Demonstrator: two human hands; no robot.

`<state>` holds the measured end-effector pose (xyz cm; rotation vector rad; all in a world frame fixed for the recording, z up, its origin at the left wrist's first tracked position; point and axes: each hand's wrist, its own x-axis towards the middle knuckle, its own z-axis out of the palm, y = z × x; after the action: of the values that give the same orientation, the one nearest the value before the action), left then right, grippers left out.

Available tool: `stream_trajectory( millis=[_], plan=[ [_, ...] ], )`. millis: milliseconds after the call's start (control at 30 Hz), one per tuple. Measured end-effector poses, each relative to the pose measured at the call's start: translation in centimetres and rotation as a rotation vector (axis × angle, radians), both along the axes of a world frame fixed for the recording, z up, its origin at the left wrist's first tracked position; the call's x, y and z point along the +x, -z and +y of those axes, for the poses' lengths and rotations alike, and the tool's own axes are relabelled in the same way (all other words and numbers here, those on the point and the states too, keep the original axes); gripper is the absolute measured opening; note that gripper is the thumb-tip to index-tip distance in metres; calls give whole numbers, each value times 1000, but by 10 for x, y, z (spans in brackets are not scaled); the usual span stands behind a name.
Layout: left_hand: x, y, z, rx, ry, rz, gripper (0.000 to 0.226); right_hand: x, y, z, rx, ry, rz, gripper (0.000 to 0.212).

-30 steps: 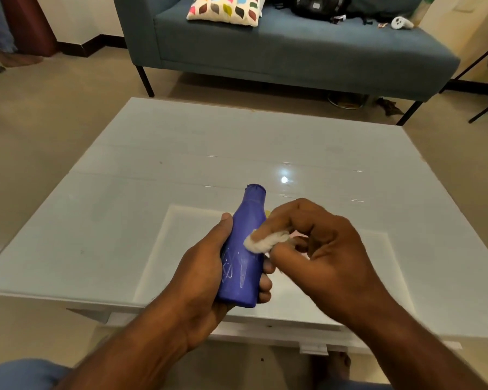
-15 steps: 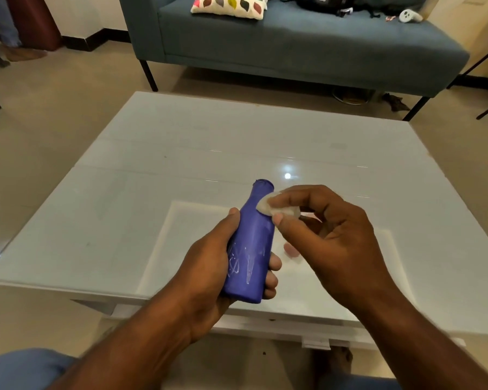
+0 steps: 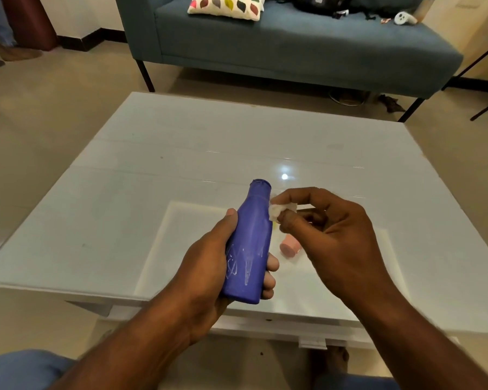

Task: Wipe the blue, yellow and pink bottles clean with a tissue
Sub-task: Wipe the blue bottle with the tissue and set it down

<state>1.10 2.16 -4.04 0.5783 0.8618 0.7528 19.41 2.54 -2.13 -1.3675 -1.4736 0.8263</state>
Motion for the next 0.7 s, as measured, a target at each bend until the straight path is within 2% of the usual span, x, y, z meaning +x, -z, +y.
stream_trajectory(
  millis=[133,267,367,567,667,700],
  plan=[
    [-3,1,3,31,-67,18,62,-7,0,-6,78,-107,-6,10],
    [-2,3,3,33,-10,29,59,-8,0,-4,105,-40,23,14],
    [2,3,2,-1,21,-1,59,-8,0,-4,107,-37,30,27],
    [3,-2,6,2,-205,45,46,-13,-2,-12,106,-169,-85,17],
    [1,-1,4,56,-131,41,50,-11,-1,-8,147,-97,-73,13],
    [1,-1,3,67,-117,41,50,-11,-2,-7,137,-91,-48,18]
  ],
)
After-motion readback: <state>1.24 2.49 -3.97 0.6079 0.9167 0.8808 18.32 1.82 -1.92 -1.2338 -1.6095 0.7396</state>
